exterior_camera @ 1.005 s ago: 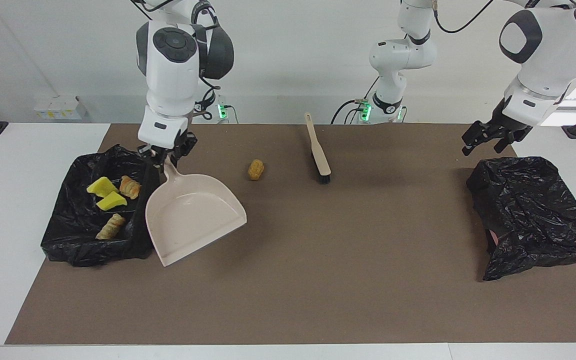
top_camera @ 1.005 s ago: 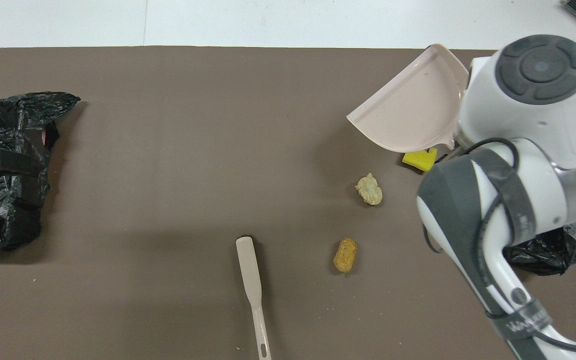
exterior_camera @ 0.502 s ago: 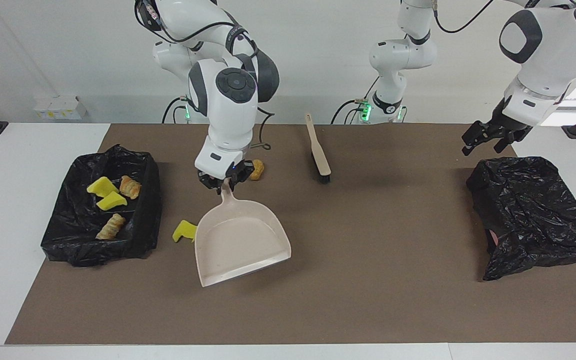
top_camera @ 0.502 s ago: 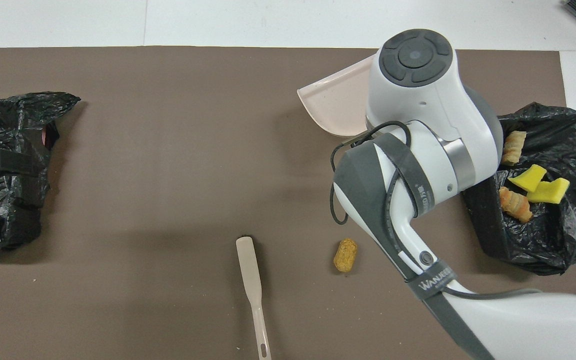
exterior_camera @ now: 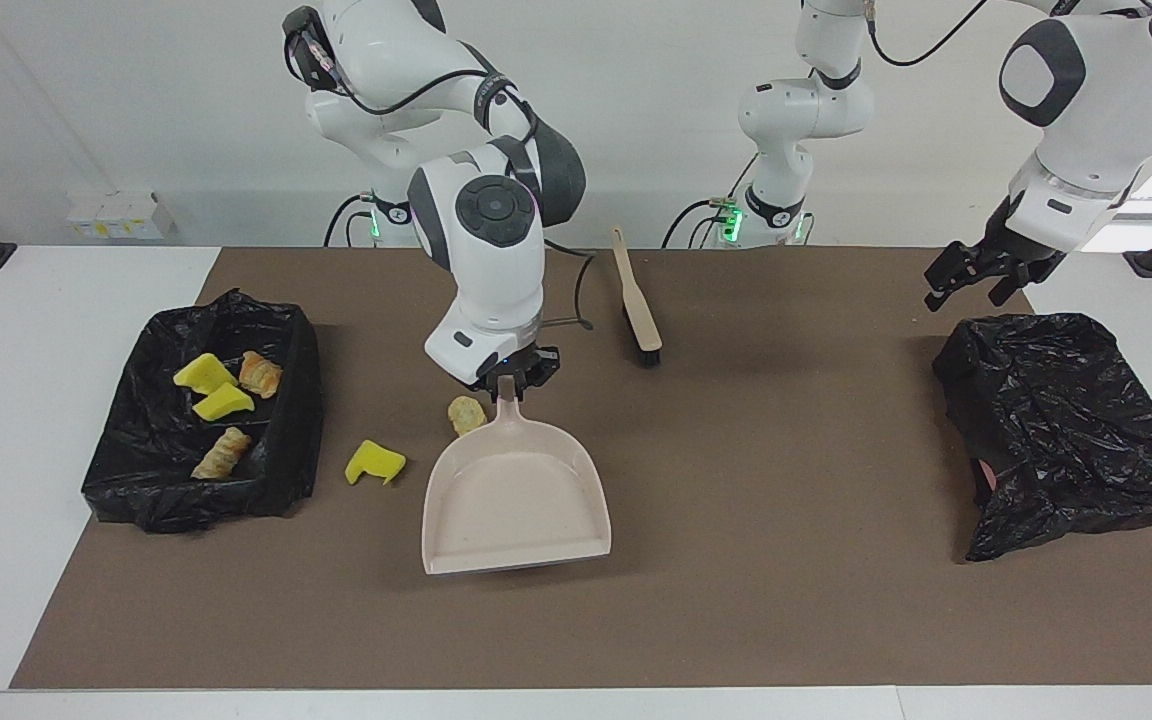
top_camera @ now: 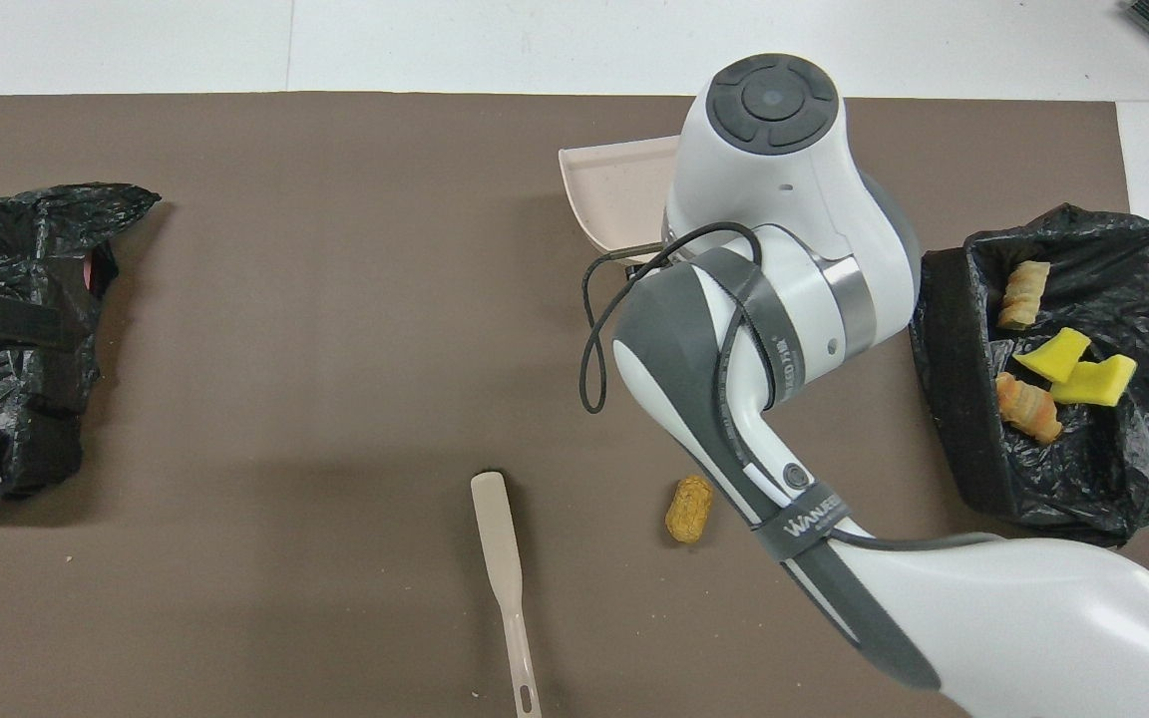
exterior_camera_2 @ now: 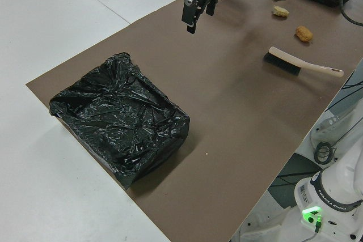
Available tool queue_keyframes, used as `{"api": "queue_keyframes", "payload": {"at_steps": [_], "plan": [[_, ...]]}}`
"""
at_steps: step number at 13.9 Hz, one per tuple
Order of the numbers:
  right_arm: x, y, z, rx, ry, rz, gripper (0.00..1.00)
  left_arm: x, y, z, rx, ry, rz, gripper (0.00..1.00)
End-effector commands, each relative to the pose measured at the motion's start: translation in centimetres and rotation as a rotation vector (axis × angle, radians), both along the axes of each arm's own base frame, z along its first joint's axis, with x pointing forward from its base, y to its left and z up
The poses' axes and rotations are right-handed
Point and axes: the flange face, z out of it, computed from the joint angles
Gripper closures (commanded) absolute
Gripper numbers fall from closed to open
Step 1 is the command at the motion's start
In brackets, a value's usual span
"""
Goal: Sweep and dump trash in bin
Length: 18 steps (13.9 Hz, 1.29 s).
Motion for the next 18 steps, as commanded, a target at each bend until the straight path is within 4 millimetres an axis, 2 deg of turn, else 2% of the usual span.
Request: {"api": "queue_keyframes", "payload": {"at_steps": [1, 3, 5, 8, 11, 14, 16, 18], "plan": [[0.7, 1.2, -0.2, 0.072, -0.005, -0.044, 1.00, -0.2, -0.4, 0.8, 0.019, -0.005, -0.016, 0.00], [0.8, 1.8, -1.2, 0.076, -0.006, -0.041, 1.00, 0.1, -0.9, -0.9, 0.020, -0.006, -0.023, 0.00], [0.8, 1.9, -1.3, 0.077, -0.003, -0.041, 1.00, 0.7, -2.0, -3.1, 0.021, -0.033, -0.042, 0.00], [0.8, 1.9, -1.4, 0.077, -0.003, -0.040, 1.00, 1.6, -2.2, -6.9, 0.022, -0.041, -0.046, 0.00], [0.8, 2.0, -1.4, 0.079, -0.006, -0.040, 1.00, 1.5, -7.1, -9.6, 0.021, -0.029, -0.098, 0.00], [0.8, 2.0, -1.7, 0.079, -0.004, -0.041, 1.00, -1.0, -11.8, -12.5, 0.021, 0.020, -0.073, 0.00], [0.8, 2.6, -2.3, 0.089, -0.020, -0.085, 1.00, -4.1, -15.6, -13.4, 0.021, 0.025, -0.068, 0.00], [0.4, 3.9, -2.8, 0.099, -0.027, -0.117, 1.00, -7.6, -18.5, -14.2, 0.026, 0.046, -0.063, 0.00]]}}
